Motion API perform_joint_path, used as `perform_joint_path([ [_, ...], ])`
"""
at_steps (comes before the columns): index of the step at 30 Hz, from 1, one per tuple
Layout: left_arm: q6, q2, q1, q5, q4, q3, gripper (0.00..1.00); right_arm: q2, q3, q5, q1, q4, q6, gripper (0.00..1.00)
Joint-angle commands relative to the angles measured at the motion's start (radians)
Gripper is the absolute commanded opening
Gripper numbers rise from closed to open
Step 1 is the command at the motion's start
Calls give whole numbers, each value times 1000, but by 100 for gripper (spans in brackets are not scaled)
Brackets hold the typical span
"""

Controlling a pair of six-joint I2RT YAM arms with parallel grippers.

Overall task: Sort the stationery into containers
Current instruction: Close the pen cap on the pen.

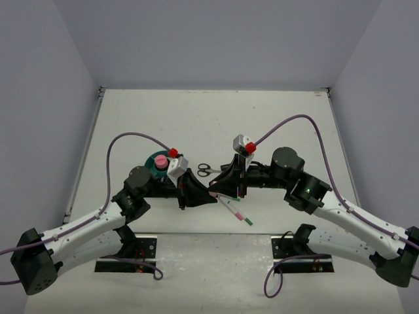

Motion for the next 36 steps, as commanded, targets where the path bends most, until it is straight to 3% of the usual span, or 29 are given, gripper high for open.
perform_joint_path([
  [1,-27,-63,1,-99,149,82,0,28,-46,-49,16,-30,25,0],
  [9,-10,-113,4,-204,59,134,0,56,-97,-41,22,4,41,0],
  [14,-16,-134,11,-241,45,129,0,22,-109,55,21,-15,47,0],
  [21,-8,-84,12,-263,16,131,1,-52,-195,149,19,106,197,0],
  [22,-10,-72,12,-254,24,128,2,-57,-202,160,19,131,224,0],
  [24,-19,-55,12,-240,45,120,22,-69,-207,201,19,147,271,0],
  [27,-22,-39,11,-221,60,117,34,-102,-211,257,16,153,311,0],
  [36,-13,-41,12,-188,84,90,33,-228,-238,396,-1,160,393,0],
])
